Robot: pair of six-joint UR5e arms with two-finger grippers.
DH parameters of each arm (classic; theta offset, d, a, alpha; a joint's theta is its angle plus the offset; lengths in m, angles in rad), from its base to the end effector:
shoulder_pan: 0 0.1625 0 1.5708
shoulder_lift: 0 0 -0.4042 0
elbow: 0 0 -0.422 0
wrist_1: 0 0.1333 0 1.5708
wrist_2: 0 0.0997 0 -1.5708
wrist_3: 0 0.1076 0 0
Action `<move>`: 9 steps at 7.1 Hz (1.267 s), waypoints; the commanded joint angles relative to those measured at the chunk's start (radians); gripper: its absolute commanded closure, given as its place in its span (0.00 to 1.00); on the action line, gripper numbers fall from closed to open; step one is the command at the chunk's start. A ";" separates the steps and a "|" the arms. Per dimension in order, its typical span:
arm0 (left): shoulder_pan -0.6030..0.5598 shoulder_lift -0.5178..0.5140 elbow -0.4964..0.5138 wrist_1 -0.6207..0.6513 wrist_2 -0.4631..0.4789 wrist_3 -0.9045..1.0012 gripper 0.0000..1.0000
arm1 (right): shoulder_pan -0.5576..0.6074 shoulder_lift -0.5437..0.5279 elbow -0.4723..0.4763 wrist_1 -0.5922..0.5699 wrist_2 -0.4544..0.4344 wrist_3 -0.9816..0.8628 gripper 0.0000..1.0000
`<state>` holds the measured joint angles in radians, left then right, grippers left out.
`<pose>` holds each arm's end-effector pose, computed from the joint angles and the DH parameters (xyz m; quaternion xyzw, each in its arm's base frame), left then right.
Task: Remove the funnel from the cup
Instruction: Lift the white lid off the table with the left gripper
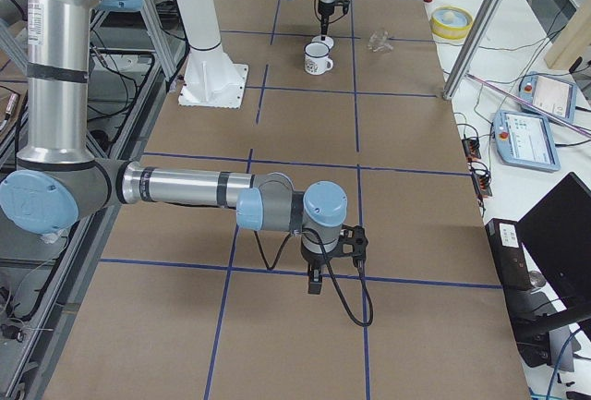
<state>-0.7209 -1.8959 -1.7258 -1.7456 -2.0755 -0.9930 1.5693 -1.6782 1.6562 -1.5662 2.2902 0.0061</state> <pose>0.4270 -0.4834 0.3646 0.0000 0.3910 0.0146 0.9203 0.0617 -0.4769 0.6563 -0.0095 -0.3519 0.0052 0.9360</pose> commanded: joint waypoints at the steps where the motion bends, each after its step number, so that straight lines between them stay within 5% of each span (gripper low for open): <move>1: 0.001 -0.002 0.006 -0.003 0.000 0.000 0.46 | 0.000 0.000 0.000 0.000 0.000 0.000 0.00; 3: 0.001 -0.003 0.002 -0.005 0.000 0.000 0.56 | 0.000 0.000 -0.001 0.000 0.000 0.000 0.00; 7: -0.002 0.000 -0.041 0.006 -0.005 -0.001 0.98 | 0.000 0.000 -0.001 0.000 0.000 0.000 0.00; 9: -0.009 -0.012 -0.139 0.131 -0.005 0.003 1.00 | 0.000 0.000 -0.001 0.000 0.000 0.000 0.00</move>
<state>-0.7262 -1.8992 -1.8060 -1.6978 -2.0797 -0.9929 1.5693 -1.6782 1.6553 -1.5662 2.2902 0.0061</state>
